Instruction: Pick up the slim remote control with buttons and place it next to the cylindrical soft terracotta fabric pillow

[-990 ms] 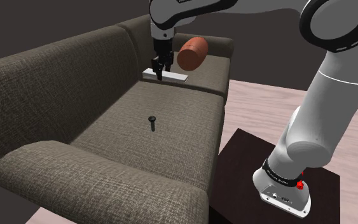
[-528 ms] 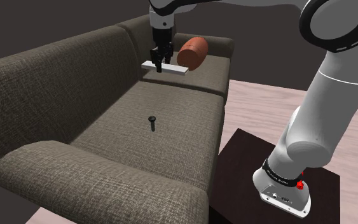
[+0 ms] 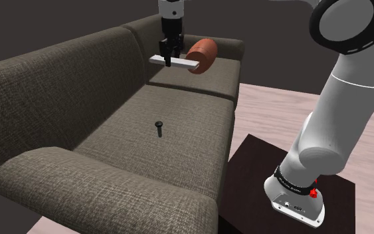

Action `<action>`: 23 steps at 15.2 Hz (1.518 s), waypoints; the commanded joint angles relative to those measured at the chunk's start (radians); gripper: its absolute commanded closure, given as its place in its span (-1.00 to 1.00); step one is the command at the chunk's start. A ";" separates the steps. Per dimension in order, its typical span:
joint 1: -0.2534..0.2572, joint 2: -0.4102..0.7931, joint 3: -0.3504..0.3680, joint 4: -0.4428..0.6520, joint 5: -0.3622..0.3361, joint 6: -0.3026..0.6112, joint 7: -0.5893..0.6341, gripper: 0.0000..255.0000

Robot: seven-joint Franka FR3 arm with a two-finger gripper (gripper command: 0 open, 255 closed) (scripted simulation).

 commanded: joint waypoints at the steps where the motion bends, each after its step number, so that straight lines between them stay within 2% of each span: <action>1: -0.022 -0.008 -0.019 -0.006 0.002 -0.003 -0.042 1.00; 7: -0.097 0.003 -0.084 0.009 0.007 -0.011 -0.182 1.00; 13: -0.175 0.052 -0.146 0.073 0.018 -0.029 -0.321 1.00; 18: -0.246 0.124 -0.193 0.167 0.037 -0.057 -0.436 1.00; 23: -0.327 0.227 -0.232 0.310 0.066 -0.102 -0.547 1.00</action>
